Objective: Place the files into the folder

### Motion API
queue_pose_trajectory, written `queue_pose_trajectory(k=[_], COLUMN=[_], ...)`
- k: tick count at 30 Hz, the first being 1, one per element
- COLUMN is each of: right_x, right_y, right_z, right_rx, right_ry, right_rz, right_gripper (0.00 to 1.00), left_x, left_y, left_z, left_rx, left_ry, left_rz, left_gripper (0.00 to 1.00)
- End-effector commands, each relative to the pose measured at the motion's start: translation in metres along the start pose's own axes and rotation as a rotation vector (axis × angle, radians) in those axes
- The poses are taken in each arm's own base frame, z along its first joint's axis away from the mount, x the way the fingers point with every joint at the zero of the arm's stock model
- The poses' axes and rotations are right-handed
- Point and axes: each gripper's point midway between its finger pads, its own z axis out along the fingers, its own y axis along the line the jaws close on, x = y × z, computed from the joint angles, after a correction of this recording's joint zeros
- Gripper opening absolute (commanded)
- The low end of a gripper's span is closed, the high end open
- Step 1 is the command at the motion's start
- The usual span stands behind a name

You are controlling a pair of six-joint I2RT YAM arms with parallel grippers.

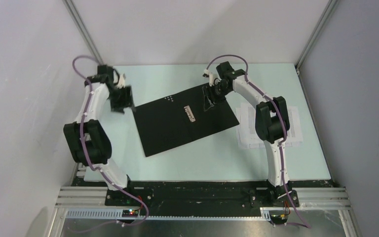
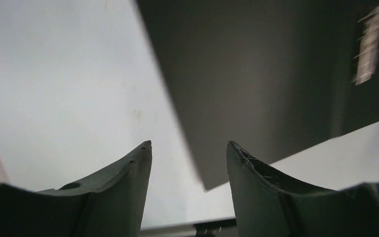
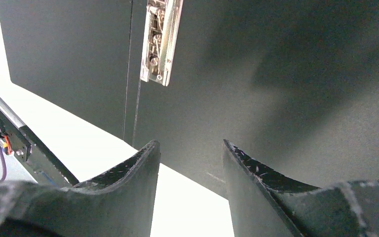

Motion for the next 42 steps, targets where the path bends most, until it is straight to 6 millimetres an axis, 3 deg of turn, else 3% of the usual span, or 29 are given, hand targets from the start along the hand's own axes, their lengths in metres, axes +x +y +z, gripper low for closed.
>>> queue_pose_trajectory(k=[1, 4, 7, 10, 14, 18, 22, 29, 36, 42], right_x=[-0.036, -0.044, -0.049, -0.049, -0.04, -0.025, -0.014, -0.006, -0.001, 0.0], right_y=[0.014, 0.009, 0.013, 0.022, 0.027, 0.026, 0.03, 0.027, 0.025, 0.026], right_z=[-0.026, -0.031, -0.037, -0.041, -0.039, -0.033, -0.026, -0.012, -0.004, 0.0], right_rx=[0.003, 0.053, 0.065, 0.062, 0.039, 0.036, 0.018, 0.008, 0.001, -0.001], right_ry=[-0.107, -0.132, -0.151, -0.159, -0.152, -0.113, -0.085, -0.053, -0.037, -0.033], right_rz=[-0.049, -0.013, -0.004, -0.038, -0.027, -0.003, 0.003, 0.045, 0.065, 0.06], right_gripper=[0.53, 0.56, 0.62, 0.64, 0.63, 0.62, 0.61, 0.61, 0.59, 0.58], left_x=[-0.064, -0.091, -0.103, -0.12, -0.127, -0.119, -0.1, -0.074, -0.049, -0.043], left_y=[-0.078, -0.123, -0.15, -0.183, -0.217, -0.234, -0.243, -0.248, -0.237, -0.244], left_z=[-0.019, -0.003, 0.021, 0.027, 0.058, 0.09, 0.116, 0.144, 0.158, 0.164], left_rx=[0.055, 0.072, 0.093, 0.145, 0.174, 0.16, 0.162, 0.152, 0.118, 0.159], left_ry=[-0.147, -0.171, -0.155, -0.183, -0.174, -0.145, -0.075, 0.003, 0.076, 0.109], left_rz=[0.068, 0.091, 0.024, -0.02, -0.039, -0.048, -0.062, -0.063, -0.089, -0.084], left_gripper=[0.62, 0.62, 0.64, 0.66, 0.58, 0.48, 0.39, 0.38, 0.32, 0.31])
